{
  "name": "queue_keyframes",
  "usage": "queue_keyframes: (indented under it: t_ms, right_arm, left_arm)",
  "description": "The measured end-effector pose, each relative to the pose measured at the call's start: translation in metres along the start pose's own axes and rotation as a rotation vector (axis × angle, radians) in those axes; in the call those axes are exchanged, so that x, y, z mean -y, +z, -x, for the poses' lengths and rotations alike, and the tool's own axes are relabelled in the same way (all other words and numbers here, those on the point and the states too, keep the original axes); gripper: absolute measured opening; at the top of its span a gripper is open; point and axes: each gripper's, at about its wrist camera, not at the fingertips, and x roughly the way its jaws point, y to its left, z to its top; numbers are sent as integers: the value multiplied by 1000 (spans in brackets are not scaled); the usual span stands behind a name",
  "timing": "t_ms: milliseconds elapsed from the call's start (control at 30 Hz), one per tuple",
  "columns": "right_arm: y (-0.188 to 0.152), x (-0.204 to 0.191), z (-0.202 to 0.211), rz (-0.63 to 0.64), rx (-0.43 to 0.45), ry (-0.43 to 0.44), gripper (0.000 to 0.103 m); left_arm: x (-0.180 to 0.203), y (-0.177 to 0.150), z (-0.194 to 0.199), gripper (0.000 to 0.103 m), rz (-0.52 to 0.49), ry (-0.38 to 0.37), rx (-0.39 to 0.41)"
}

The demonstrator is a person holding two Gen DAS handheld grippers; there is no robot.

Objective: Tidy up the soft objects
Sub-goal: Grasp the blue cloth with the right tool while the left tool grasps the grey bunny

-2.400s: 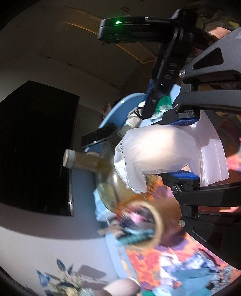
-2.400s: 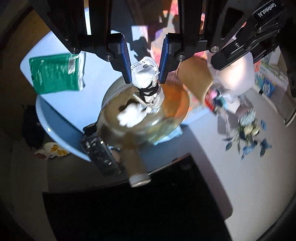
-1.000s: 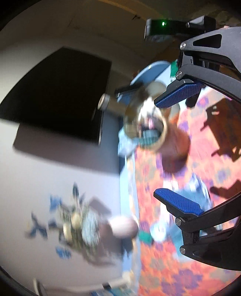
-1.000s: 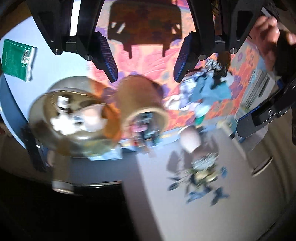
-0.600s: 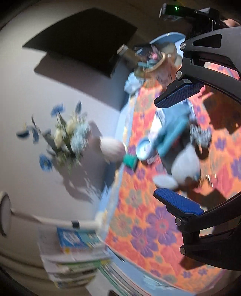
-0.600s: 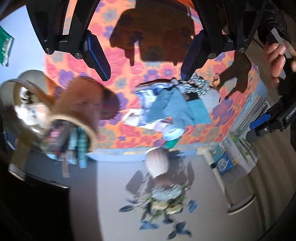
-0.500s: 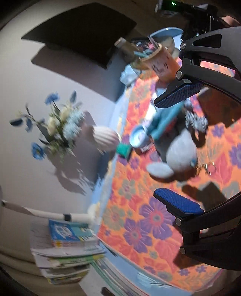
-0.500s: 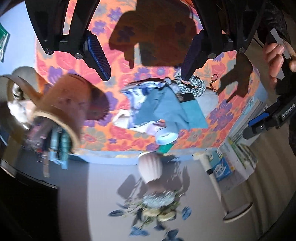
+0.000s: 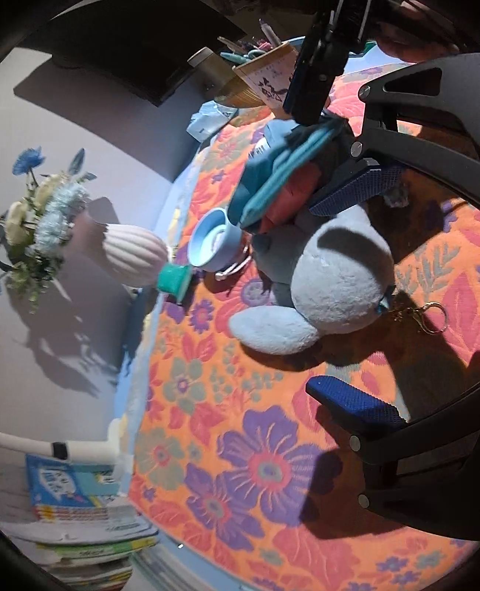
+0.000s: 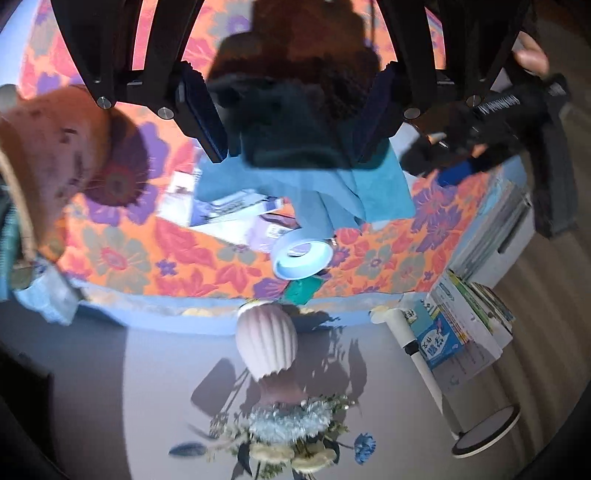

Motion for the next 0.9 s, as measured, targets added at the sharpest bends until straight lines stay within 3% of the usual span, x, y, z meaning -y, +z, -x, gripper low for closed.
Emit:
queue_keyframes:
  t_ms: [100,267,333,367,400,433,500,567,900]
  right_arm:
    - [6,5,-18,-35,-29,45,69]
    - [9,-3,-29,1,-25,24,69]
    - [7,-8,-33,38,-24,-13,59]
    - [7,-9,-34,46,-25,-18,51]
    - [6,-8,-34,50,-23,-14,43]
    - [5,-8,-33,47,-15,-15,39]
    - [4,-5,-31,42,-5,-44,21]
    - [4,2,-25,13,16,-43,14]
    - [7,21,56,-83,225,-47,13]
  left_arm:
    - [-3,-1,-12,88,23,-21,-31]
    - [-1,-3,-24,86,32,-48,-55]
    - [3,-4,-27,82,24,-47,-56]
    - [4,-5,-28,71,17,-58,-56]
    - [5,-5,-29,66,12,-79,-59]
    - [7,-5,-28,64,9,-85,-58]
    - [11,-6,-26,61,-15,-69,-39]
    - [12,-6,-21,59,-33,-58,-17]
    - [-20,10,31,58,55,-95,118]
